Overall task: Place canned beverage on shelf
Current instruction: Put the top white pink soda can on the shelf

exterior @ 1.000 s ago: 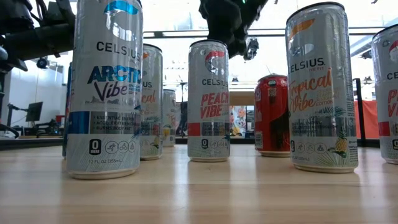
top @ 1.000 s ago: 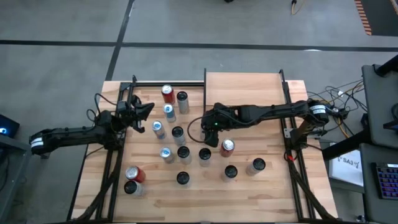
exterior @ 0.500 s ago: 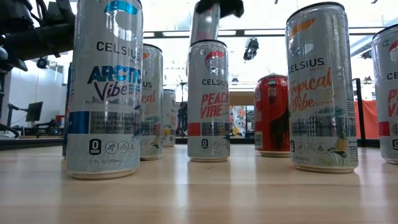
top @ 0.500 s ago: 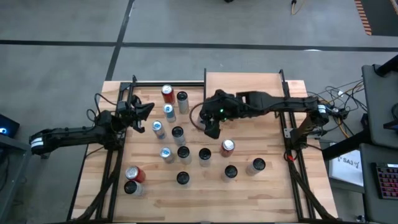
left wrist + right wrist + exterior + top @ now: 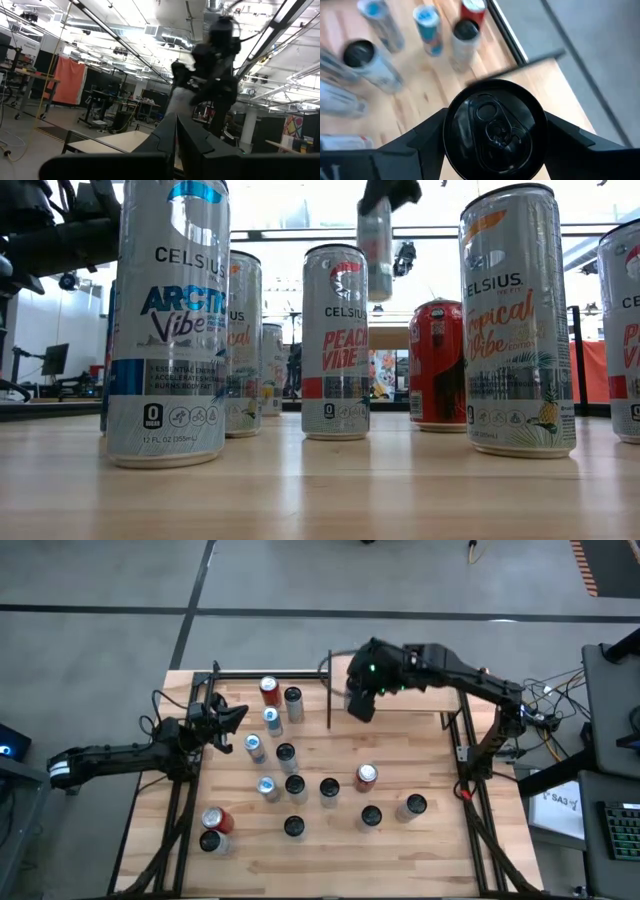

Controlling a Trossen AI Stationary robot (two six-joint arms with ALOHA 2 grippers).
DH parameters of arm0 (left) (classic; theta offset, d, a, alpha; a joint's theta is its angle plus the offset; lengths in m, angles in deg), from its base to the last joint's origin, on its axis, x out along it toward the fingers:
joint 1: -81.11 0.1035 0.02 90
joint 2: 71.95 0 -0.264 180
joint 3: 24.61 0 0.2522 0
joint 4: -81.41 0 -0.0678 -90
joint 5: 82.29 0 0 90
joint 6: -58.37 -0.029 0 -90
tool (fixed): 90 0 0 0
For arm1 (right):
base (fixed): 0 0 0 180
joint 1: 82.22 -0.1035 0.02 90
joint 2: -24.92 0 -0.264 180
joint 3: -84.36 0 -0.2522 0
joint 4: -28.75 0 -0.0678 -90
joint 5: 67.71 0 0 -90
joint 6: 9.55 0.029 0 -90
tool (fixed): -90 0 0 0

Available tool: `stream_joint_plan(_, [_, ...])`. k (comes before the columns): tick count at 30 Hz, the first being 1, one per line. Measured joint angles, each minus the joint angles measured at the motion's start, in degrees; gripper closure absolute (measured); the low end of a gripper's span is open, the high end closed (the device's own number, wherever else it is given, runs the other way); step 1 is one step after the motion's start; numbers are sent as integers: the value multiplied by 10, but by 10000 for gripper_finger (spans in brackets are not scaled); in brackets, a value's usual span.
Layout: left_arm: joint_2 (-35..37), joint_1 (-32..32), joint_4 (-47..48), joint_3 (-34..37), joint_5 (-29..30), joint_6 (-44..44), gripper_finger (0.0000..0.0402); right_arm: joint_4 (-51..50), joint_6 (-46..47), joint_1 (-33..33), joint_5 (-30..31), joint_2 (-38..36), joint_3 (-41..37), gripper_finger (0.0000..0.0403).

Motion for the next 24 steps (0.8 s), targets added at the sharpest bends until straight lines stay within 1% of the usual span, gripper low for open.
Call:
stream_joint_plan(5, [0, 0, 0, 0, 0, 0, 402, 2, -42, 66, -44, 0, -8, 159])
stream_joint_plan(11, [0, 0, 0, 0, 0, 3, 402, 31, -70, 120, -101, 0, -21, 159])
stream_joint_plan(16, [0, 0, 0, 0, 0, 6, 402, 47, -85, 139, -110, 1, -48, 159])
stream_joint_plan(24, [0, 0, 0, 0, 0, 15, 402, 80, -86, 141, -111, -2, -86, 159])
